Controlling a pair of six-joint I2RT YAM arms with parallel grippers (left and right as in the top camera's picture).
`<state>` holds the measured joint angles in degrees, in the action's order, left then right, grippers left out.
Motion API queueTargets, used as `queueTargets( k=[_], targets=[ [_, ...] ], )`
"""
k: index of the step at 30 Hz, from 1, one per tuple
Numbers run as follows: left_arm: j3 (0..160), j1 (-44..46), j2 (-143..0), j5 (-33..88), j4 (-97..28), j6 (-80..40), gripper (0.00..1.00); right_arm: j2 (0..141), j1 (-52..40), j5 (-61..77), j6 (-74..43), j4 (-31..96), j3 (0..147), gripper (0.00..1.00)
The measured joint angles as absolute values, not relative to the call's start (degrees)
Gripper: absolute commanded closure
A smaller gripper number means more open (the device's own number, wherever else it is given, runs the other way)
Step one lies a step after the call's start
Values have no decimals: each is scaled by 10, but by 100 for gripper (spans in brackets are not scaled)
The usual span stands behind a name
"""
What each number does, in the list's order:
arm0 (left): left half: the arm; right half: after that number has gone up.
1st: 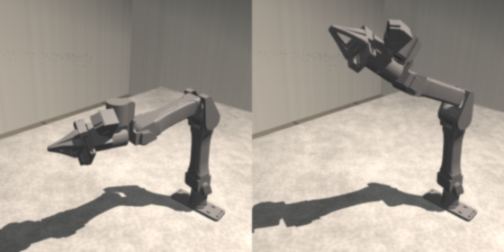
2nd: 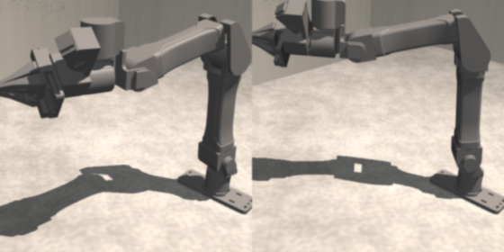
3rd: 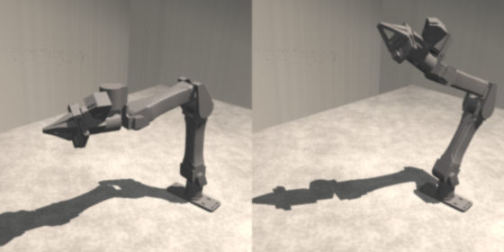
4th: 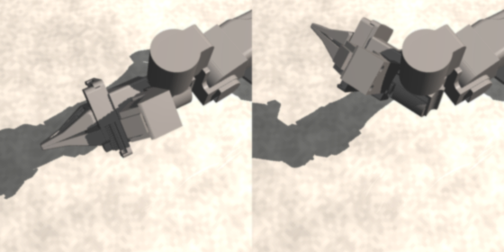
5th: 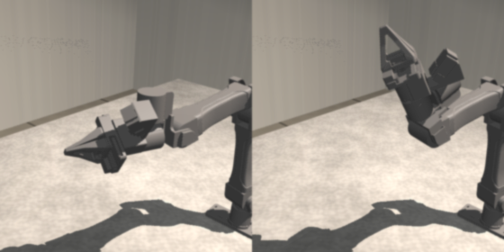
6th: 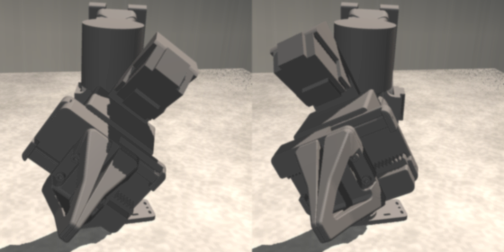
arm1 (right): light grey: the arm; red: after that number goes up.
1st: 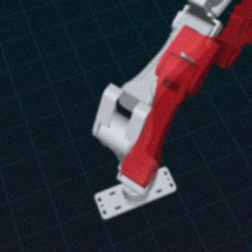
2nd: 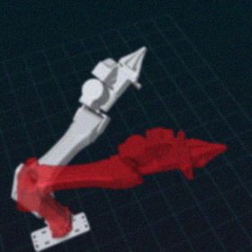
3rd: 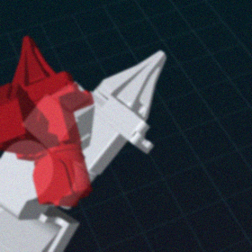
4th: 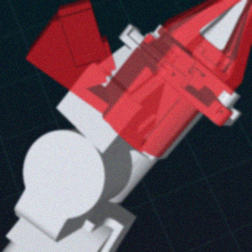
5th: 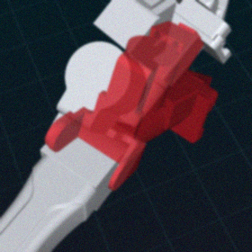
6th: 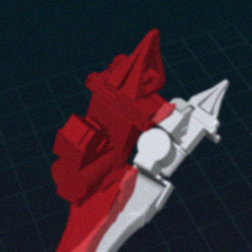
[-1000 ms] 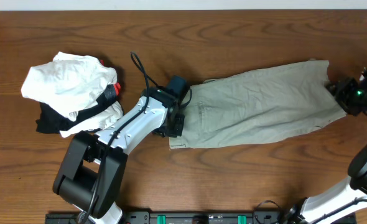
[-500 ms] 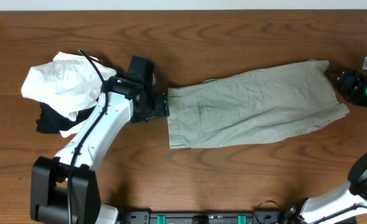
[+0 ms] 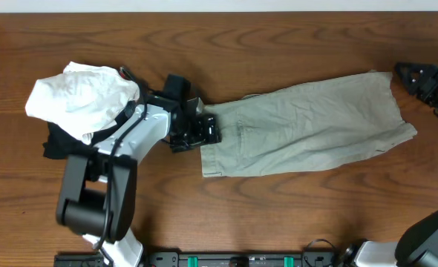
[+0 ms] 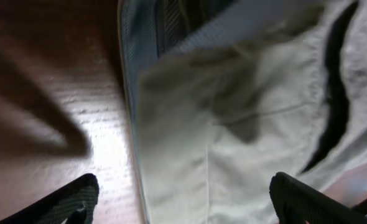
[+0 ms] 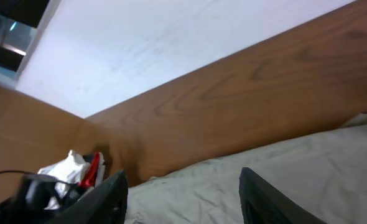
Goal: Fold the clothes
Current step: 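Grasp the left end of the trousers with the left gripper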
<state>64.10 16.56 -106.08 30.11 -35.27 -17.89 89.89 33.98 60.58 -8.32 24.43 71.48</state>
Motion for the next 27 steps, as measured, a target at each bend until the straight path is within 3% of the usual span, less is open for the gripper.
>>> queueTargets(
  k=[10,13,18,23,27],
  targets=[
    [655,163,-1129,474,-271,-161,14,897,328,597,-93,279,715,51],
    [656,167,-1138,497,-264,-159,27,897,328,589,-95,281,715,53],
    [653,184,-1153,495,-256,-154,59,897,328,578,-99,285,715,55],
    [651,194,-1155,472,-253,-152,75,897,328,571,-102,285,715,57],
    [650,197,-1159,458,-247,-157,94,897,328,569,-102,285,715,58]
  ],
)
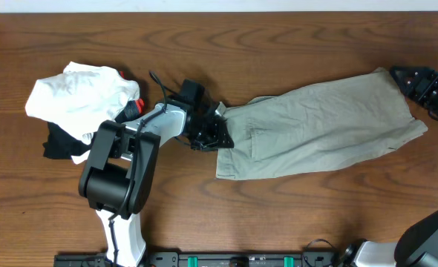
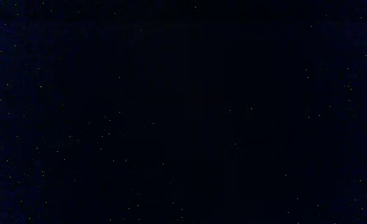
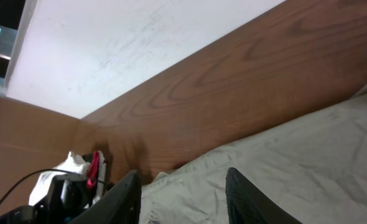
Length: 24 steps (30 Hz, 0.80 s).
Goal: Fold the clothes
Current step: 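Grasp the left end of the trousers with the left gripper, then fold the left end rightward over the trousers with the left gripper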
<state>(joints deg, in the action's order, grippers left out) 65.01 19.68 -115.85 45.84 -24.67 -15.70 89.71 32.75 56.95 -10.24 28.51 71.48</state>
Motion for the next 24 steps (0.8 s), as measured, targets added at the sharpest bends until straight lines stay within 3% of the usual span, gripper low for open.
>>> queueTargets(
  k=[8,15,24],
  targets=[
    [649,191,-1154,452,-282,-156,94,897,328,569,-105,290,715,65],
    [662,131,-1042,359,-467,-141,94,897,328,566,-110,303,715,69],
    [868,111,-917,191,-666,-98,94,897,311,462,-118,375,715,63]
  ],
)
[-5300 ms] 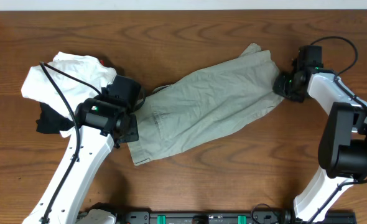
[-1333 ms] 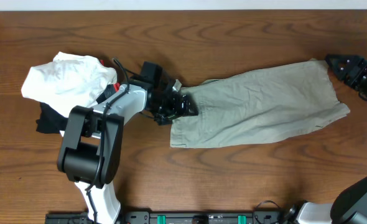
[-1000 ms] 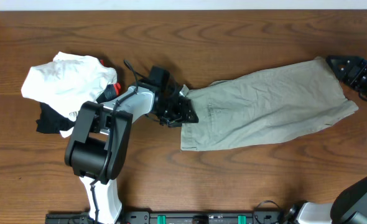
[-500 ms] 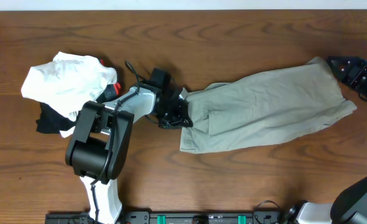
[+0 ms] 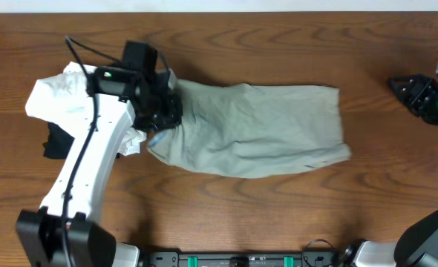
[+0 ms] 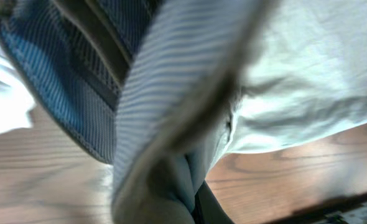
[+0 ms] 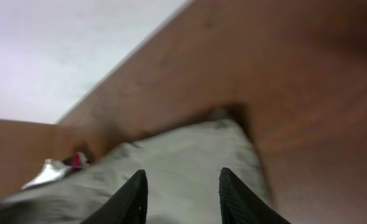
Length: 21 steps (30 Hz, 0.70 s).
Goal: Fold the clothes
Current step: 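Fold the left end rightward over the trousers with the left gripper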
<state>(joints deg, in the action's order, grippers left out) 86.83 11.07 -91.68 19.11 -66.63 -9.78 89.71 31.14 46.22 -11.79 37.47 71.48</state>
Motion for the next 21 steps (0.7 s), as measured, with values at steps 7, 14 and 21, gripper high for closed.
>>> queueTargets(
  k=[7,14,21],
  targets=[
    [938,163,-927,131,-688,-87,94,897,269,387,-124,409,715,63],
    [990,236,-982,102,-677,-110,94,897,238,322,-132,445,715,61],
    [999,277,-1044,90,-561,-188,94,897,233,244,-154,474,715,59]
  ],
)
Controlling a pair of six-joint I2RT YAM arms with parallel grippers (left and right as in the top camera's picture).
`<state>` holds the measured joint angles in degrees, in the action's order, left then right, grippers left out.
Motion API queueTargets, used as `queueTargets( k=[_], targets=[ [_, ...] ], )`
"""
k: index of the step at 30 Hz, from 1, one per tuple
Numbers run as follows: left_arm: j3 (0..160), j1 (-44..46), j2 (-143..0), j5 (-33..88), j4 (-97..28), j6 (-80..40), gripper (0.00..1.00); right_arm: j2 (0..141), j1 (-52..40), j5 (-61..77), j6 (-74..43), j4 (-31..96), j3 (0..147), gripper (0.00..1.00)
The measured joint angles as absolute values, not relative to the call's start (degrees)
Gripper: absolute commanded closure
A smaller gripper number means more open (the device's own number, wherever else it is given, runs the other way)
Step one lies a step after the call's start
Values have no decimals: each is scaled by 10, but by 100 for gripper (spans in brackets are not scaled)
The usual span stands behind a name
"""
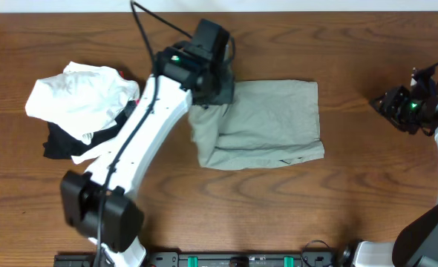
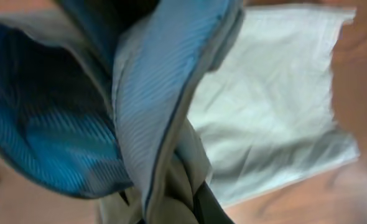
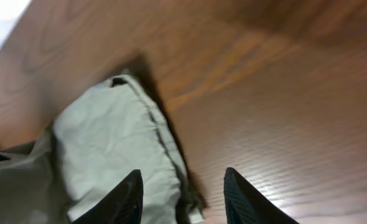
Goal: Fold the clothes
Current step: 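Fold the left end rightward over the trousers with the left gripper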
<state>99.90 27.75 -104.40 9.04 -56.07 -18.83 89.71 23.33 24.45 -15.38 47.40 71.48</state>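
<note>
Pale khaki trousers [image 1: 267, 126] lie at the table's middle, doubled over on themselves. My left gripper [image 1: 216, 87] is above their left end, shut on the waistband [image 2: 165, 93]; its blue striped lining fills the left wrist view and hides most of the fingers [image 2: 206, 208]. My right gripper [image 1: 388, 104] hangs open to the right of the trousers, apart from them. In the right wrist view its fingers [image 3: 124, 194] frame the trousers' leg end [image 3: 109, 146] and bare wood.
A heap of white clothing [image 1: 78, 95] over black clothing [image 1: 59, 142] lies at the left. The wooden table [image 1: 338, 208] runs to a white wall edge at the back. The left arm's base stands at the front left.
My left gripper has moved right with the waistband, from beside the white heap to over the trousers. The trousers now cover a shorter stretch. My right gripper has shifted slightly left and tilted down.
The trousers first lay stretched out to the right, my left gripper open at the waistband, my right open by the leg end. Then the left sat on the waistband. Later it held the waistband near the white heap, trousers shifted left. Now they lie doubled.
</note>
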Motion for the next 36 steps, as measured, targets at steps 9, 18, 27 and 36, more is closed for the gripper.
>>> queueTargets(
  k=[9,18,27,36],
  targets=[
    [999,347,-1070,70,-475,-279,94,897,233,191,-168,482,715,59],
    [1001,370,-1070,49,-491,-309,94,897,233,166,-183,484,715,58],
    [1005,335,-1047,10,-594,-291,94,897,233,164,-185,488,715,59],
    [1008,198,-929,-35,-686,-199,94,897,233,162,-187,490,715,59]
  ],
)
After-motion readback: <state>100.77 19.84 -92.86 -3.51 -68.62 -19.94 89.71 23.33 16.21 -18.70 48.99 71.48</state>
